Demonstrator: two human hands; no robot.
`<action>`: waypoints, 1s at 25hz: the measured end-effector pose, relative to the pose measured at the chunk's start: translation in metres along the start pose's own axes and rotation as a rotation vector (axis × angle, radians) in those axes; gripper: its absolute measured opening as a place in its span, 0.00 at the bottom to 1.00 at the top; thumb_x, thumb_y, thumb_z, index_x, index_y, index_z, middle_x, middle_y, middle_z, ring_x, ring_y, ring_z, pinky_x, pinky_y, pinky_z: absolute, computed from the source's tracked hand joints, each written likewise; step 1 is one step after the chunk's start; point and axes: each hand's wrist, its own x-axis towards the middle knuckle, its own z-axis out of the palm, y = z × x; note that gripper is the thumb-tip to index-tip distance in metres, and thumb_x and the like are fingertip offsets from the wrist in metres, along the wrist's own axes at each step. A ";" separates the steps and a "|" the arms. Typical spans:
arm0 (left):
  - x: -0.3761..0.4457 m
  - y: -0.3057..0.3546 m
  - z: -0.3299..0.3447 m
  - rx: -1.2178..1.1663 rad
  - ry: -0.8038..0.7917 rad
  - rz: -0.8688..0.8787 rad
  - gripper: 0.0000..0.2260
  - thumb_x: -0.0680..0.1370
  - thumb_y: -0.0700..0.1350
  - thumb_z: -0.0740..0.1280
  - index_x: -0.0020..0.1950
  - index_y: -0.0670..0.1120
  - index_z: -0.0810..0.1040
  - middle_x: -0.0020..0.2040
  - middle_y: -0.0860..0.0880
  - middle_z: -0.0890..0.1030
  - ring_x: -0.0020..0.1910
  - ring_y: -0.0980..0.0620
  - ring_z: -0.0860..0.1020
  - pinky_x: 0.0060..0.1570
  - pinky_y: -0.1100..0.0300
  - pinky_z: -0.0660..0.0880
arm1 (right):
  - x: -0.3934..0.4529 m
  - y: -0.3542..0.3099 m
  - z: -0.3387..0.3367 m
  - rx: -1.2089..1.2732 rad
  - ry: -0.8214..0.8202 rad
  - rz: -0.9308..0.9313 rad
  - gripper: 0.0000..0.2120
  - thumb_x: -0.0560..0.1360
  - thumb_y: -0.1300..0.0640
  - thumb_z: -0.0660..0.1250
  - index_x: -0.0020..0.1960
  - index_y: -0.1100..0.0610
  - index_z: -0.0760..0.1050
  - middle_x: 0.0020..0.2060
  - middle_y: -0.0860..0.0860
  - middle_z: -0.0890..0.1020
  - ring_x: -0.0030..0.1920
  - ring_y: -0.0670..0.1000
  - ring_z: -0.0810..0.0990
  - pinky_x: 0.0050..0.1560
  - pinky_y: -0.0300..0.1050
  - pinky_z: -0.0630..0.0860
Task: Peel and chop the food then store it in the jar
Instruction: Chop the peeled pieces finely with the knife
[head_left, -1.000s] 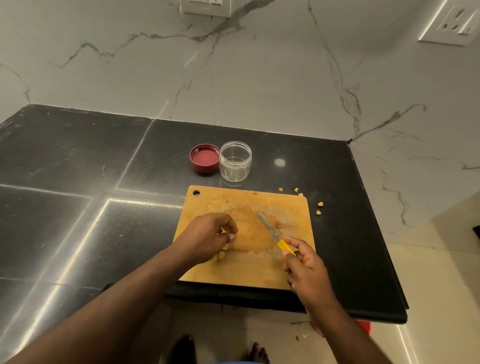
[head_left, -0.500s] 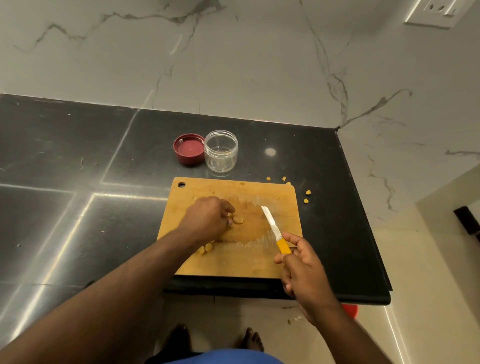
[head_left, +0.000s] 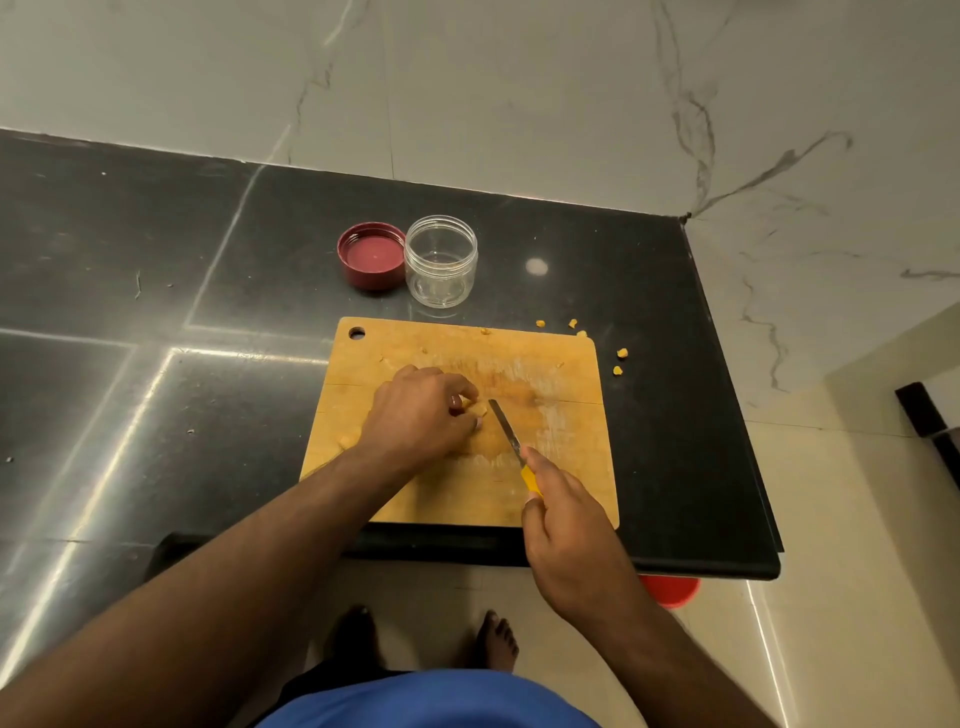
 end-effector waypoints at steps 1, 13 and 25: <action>0.000 0.000 0.001 0.004 0.009 0.005 0.13 0.76 0.57 0.71 0.59 0.57 0.82 0.51 0.56 0.82 0.53 0.53 0.73 0.51 0.52 0.77 | 0.001 -0.001 0.001 -0.011 -0.003 -0.011 0.24 0.84 0.58 0.54 0.79 0.50 0.57 0.65 0.42 0.69 0.56 0.32 0.67 0.55 0.19 0.59; 0.003 0.001 0.006 -0.057 0.021 0.007 0.08 0.77 0.52 0.71 0.54 0.53 0.85 0.49 0.55 0.83 0.50 0.54 0.75 0.45 0.58 0.73 | 0.011 0.000 0.011 -0.190 -0.023 -0.093 0.25 0.83 0.57 0.53 0.79 0.48 0.55 0.55 0.46 0.71 0.46 0.47 0.74 0.45 0.41 0.74; 0.004 0.006 0.006 -0.063 0.015 -0.034 0.05 0.76 0.52 0.71 0.47 0.53 0.83 0.41 0.57 0.81 0.42 0.57 0.78 0.43 0.55 0.80 | -0.010 0.004 0.012 -0.214 -0.048 -0.099 0.26 0.81 0.59 0.50 0.79 0.50 0.55 0.58 0.51 0.73 0.52 0.50 0.75 0.51 0.43 0.74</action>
